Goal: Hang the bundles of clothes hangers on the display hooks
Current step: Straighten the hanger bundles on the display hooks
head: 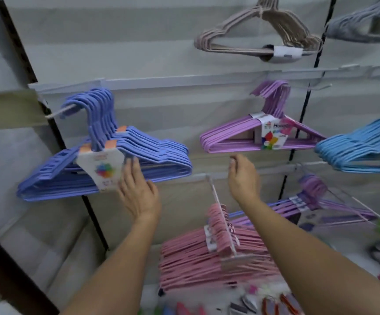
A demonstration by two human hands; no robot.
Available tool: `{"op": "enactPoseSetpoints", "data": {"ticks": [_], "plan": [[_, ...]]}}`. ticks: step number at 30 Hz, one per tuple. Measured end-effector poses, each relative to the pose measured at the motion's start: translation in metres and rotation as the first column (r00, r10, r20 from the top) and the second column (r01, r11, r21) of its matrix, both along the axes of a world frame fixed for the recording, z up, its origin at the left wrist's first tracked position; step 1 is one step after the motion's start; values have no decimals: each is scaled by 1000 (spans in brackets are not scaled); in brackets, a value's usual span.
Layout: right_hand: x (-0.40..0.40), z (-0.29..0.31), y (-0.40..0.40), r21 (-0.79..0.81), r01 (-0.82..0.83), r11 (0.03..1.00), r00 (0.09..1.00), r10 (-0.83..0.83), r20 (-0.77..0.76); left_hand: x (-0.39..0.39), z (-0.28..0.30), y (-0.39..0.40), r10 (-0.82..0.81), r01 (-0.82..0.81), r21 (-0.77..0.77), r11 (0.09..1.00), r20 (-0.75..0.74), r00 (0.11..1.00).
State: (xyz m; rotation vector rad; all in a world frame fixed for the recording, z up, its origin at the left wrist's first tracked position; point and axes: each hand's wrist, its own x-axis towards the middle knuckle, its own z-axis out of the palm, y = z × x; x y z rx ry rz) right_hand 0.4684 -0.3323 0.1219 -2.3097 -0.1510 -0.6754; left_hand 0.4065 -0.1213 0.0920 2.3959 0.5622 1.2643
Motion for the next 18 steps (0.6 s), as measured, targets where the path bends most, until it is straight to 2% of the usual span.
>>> {"op": "enactPoseSetpoints", "data": {"ticks": [2, 3, 5, 7, 9, 11, 18], "plan": [[-1, -8, -30, -30, 35, 999, 997, -37, -66, -9, -22, -23, -70, 64, -39, 997, -177, 982], [1, -17, -44, -53, 36, 998, 994, -41, -101, -13, -34, -36, -113, 98, -63, 993, -316, 942], [4, -36, -65, -103, 9, 995, 985, -26, -172, -19, -57, -57, -195, 171, -97, 980, -604, 773], [6, -56, -78, -149, -55, 987, 970, 17, -241, -23, -78, -75, -282, 238, -171, 956, -757, 589], [3, -73, -87, -189, -124, 974, 949, 60, -309, -27, -97, -91, -332, 279, -223, 934, -829, 450], [3, -89, -91, -205, -180, 962, 921, 91, -379, -29, -112, -103, -332, 304, -227, 925, -874, 356], [29, -132, -77, -36, -247, 968, 792, 181, -583, 2, -157, -116, -364, 368, -255, 894, -893, 267]]}}
